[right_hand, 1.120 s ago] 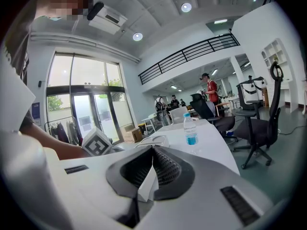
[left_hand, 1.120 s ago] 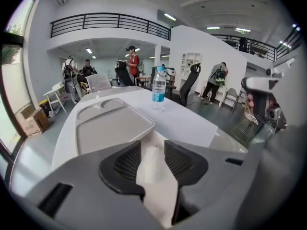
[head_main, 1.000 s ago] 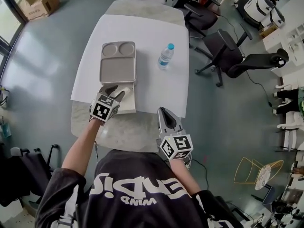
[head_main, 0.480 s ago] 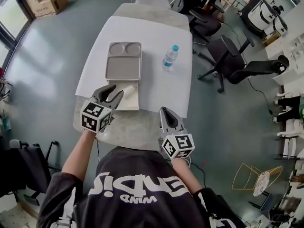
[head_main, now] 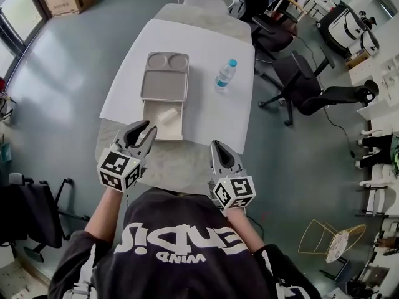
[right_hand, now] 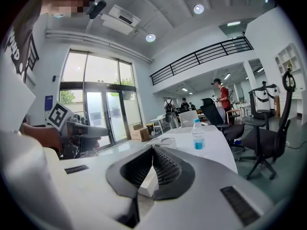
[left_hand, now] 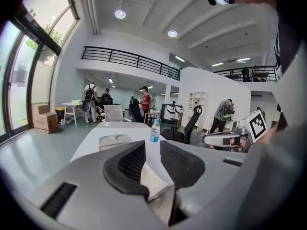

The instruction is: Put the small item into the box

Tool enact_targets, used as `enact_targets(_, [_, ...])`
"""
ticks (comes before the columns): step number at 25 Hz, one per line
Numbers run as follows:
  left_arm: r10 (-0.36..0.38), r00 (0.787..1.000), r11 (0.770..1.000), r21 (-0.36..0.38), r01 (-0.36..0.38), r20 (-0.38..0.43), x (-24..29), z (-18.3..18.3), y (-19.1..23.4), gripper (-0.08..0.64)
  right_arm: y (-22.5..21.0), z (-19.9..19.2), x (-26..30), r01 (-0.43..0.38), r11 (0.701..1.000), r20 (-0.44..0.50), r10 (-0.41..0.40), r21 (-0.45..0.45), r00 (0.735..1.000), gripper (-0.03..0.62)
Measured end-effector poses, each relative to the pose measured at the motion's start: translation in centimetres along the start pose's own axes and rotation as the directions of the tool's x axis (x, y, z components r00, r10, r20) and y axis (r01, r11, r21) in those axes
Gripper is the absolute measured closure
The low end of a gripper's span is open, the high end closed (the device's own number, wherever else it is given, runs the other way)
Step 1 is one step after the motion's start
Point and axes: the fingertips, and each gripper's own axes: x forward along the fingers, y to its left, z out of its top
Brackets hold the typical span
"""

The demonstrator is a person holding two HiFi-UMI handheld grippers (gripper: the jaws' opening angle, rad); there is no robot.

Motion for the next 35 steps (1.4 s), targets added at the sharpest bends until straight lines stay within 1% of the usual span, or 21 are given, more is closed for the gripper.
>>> enact_targets(4, [0.032, 0.998, 0.999, -0.045, -0.030, 0.048, -1.0, -0.8, -0.2, 0.495, 0.3, 0.0, -0.2, -0.004, 1.000, 0.011, 0.004, -0.009, 1.000, 0.568])
enact_targets(9, [0.048, 0.992, 0.997, -0.067, -0.041, 0.114, -2.1, -1.0, -0.6, 0.538, 1.0, -0.1, -0.3, -0.009, 0.999, 0.028, 0.010, -0.035, 1.000, 0.569])
enact_targets(11, [0.047, 0.991, 0.997, -0.071, -0.039, 0.127, -2.4, -1.1, -0.7, 0.548, 1.1, -0.2, -0.3, -0.005, 0.999, 0.033, 0.006, -0.038, 0.999, 0.568])
enact_targets(17, [0.064, 0.990, 0.996, -0.066, -0.056, 0.123, -2.5, -2.2, -0.5, 0.551, 1.4, -0.2, -0.1, -0.001, 0.999, 0.044, 0.003, -0.053, 0.999, 0.569])
enact_targets(22, [0.094, 0.987, 0.993, -0.086, -0.084, 0.130, -3.0, -3.0, -0.2, 0.551, 1.5, -0.8, -0.2, 0.011, 0.999, 0.040, -0.009, -0.052, 0.999, 0.569])
enact_targets(28, [0.116, 0.984, 0.989, -0.106, -0.101, 0.139, -3.4, -3.1, -0.1, 0.551, 1.3, -1.2, -0.3, 0.032, 0.999, 0.034, -0.030, -0.044, 0.999, 0.569])
enact_targets(35, [0.130, 0.982, 0.987, -0.114, -0.115, 0.139, -4.0, -3.1, 0.1, 0.551, 1.6, -1.0, -0.1, 0.029, 0.999, 0.038, -0.027, -0.037, 0.999, 0.569])
